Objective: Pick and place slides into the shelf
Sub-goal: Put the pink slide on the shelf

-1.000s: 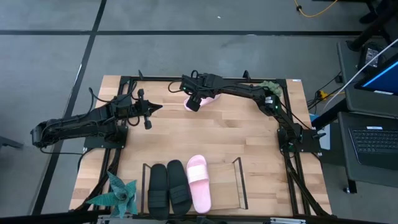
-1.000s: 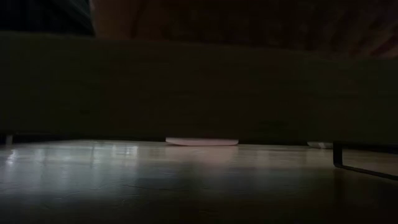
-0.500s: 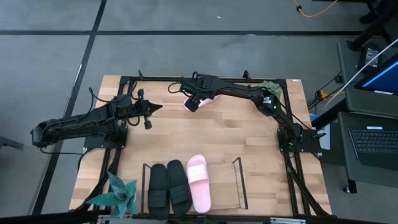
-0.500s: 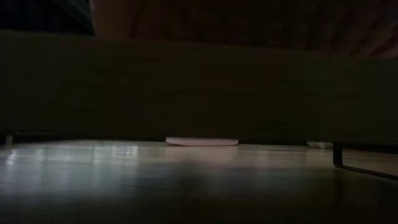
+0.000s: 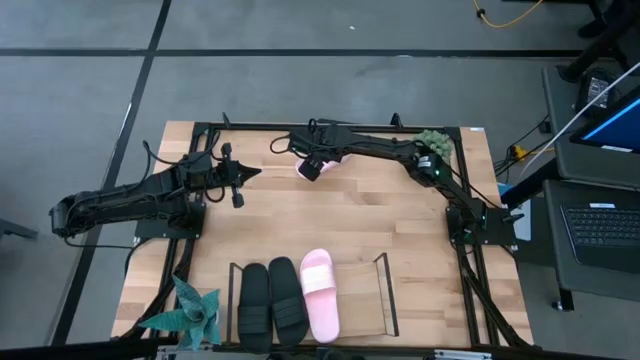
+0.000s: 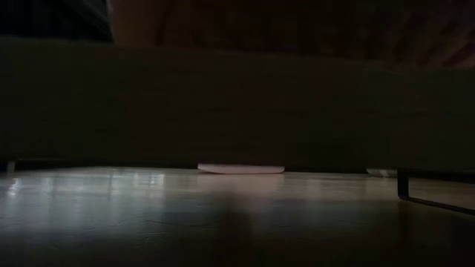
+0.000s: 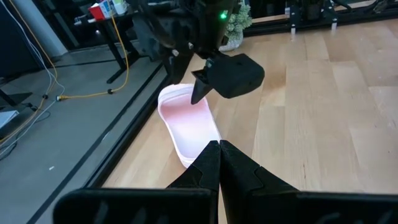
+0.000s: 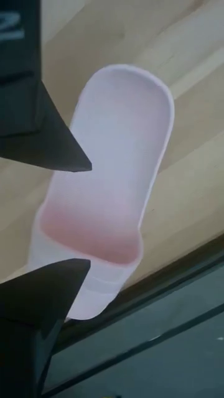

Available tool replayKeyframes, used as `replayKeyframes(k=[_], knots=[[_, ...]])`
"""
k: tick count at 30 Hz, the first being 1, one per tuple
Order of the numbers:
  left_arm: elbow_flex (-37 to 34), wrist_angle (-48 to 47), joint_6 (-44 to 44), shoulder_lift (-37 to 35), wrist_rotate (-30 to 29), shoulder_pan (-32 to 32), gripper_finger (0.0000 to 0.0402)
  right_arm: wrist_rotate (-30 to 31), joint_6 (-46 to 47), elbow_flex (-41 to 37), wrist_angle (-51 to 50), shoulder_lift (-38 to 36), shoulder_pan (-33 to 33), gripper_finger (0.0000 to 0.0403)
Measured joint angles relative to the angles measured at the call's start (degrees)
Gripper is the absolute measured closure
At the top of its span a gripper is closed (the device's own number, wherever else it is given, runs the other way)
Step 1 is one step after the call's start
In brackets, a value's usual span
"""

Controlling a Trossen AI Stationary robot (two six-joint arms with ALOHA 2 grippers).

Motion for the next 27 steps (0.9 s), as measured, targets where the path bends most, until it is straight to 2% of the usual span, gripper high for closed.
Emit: replayKeyframes(k=[5,9,27], knots=[[0.00,-0.01,0.00,0.01,0.00,0.00,0.0401,0.11,0.05,-0.04,-1.40,0.84,-0.55,0.0161],[0.00,-0.01,0.00,0.00,0.01,0.00,0.0401,4.15,1.13,-0.02,-2.03,0.82,-1.06,0.0161],[0.00,-0.03,0.00,0.00,0.00,0.02,0.0401,2.43,1.35,0.00,-4.03,2.89,-3.13,0.0161]])
